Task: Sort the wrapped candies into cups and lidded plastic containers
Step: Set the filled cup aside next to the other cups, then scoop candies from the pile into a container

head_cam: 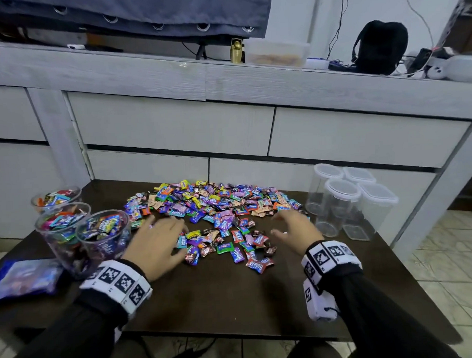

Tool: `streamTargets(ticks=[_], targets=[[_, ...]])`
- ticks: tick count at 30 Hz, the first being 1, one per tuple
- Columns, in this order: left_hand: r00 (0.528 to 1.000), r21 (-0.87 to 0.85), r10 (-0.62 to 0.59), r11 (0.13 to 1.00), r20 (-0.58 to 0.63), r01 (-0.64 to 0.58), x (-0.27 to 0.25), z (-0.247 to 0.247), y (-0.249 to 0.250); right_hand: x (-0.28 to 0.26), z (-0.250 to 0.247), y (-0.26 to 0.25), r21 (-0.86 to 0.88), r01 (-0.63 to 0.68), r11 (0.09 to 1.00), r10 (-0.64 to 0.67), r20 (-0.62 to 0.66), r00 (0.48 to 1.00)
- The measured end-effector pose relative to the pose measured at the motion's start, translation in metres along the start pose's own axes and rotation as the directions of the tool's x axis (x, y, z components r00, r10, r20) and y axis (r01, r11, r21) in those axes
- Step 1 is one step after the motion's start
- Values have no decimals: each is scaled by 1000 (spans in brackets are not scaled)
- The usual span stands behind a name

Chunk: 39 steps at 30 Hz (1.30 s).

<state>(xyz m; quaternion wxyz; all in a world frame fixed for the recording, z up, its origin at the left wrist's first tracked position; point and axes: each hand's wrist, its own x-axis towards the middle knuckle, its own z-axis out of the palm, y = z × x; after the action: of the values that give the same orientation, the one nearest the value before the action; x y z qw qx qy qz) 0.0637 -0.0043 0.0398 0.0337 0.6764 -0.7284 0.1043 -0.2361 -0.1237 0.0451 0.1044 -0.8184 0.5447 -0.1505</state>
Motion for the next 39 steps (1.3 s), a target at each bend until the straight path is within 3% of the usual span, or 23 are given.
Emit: streamTargets(ticks=[4, 9, 13, 17, 21, 24, 26, 32, 36, 39], targets=[[983, -114, 46, 993, 180, -26, 21, 24, 41, 15, -44, 29, -65, -79, 995, 68, -160, 985], [930, -200, 40, 979, 365, 36, 43, 43, 68, 31, -74, 67, -185, -298, 937, 237, -294, 926], [895, -179, 26, 982, 445, 60, 49, 56, 75, 44, -72, 90, -324, -437, 839, 374, -238, 896], [890, -164, 32, 985, 455, 48, 49, 61, 73, 54, -65, 108, -414, -486, 770, 466, -154, 871], [886, -170, 28, 984, 462, 58, 48, 62, 70, 57, -59, 110, -497, -481, 722, 402, -264, 877], [887, -180, 28, 982, 460, 63, 47, 62, 71, 57, -57, 104, -450, -416, 790, 289, -325, 901], [888, -184, 29, 981, 460, 63, 47, 63, 71, 57, -53, 101, -378, -361, 852, 253, -306, 918], [880, -179, 30, 982, 474, 63, 48, 63, 71, 56, -53, 85, -287, -276, 917, 210, -241, 948], [879, -189, 34, 980, 475, 64, 48, 65, 70, 53, -65, 58, -105, -114, 988, 80, -279, 957], [879, -191, 37, 979, 475, 63, 49, 65, 69, 49, -75, 25, -2, 17, 1000, -17, -234, 972]])
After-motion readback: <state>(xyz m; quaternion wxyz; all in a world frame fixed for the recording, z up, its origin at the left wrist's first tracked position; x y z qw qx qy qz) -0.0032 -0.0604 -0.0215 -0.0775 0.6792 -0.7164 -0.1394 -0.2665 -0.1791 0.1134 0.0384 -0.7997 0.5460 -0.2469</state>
